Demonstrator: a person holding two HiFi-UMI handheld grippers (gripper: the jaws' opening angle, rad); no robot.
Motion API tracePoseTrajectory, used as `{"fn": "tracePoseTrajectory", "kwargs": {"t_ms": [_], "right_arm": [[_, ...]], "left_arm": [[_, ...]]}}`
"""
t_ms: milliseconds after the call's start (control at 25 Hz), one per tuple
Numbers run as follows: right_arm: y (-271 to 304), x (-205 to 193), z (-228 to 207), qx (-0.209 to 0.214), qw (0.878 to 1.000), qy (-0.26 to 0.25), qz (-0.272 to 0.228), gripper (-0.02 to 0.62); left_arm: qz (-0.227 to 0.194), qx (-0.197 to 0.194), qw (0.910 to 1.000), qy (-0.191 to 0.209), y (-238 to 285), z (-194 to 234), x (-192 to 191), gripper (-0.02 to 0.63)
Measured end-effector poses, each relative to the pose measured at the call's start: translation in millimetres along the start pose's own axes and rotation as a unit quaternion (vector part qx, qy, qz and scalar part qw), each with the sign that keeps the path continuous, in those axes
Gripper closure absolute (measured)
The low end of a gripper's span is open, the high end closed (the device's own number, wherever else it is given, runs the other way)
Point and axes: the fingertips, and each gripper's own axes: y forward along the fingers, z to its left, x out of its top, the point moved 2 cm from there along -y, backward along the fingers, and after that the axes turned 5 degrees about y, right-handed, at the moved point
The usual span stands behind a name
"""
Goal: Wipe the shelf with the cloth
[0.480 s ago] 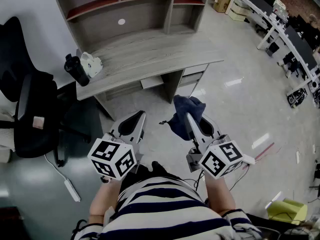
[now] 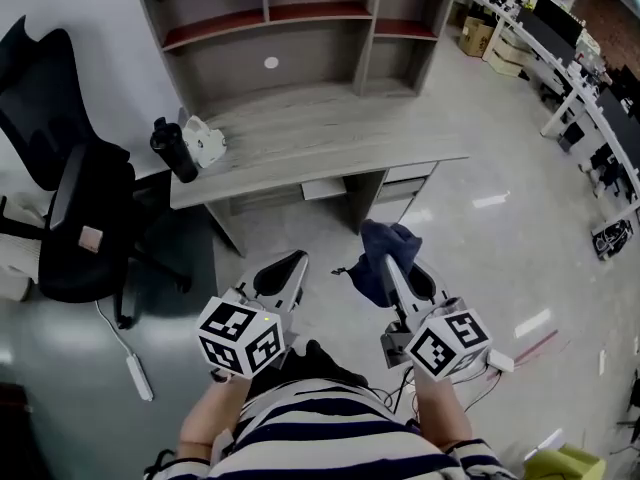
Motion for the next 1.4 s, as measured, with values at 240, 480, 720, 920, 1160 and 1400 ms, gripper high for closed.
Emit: {"fn": "tracePoseTrajectory", "kwargs": {"t_ms": [240,480,720,920,1160,1400], "right_arm": [[18,-6,-8,0.019,1.000,0.012,0.005,0.525],[49,-4,1,0.037,0.999,0.001,0.018,0.525],[100,1,6,0.051,0.998,-0.010,0.025,0.525],[160,11,18,0.061,0.997,-0.020,0.038,0.525],[228,17,40,0.082,0.995,-0.026,0.042,0.525],[279,22,59,0.091,0.994,-0.030,0.047,0.525]], "left_arm": [[0.007,0.038,0.9991,0.017,-8,17,0,0.584],[-0.008,0.047,0.9989,-0.001,0,40,4,0.584],[0.005,0.053,0.9986,0.001,17,83,17,0.584],[0.008,0.055,0.9984,0.013,28,127,37,0.584],[-0.002,0.067,0.9976,0.017,30,183,57,0.584],[-0.002,0.088,0.9959,0.021,31,232,76,0.584]]}}
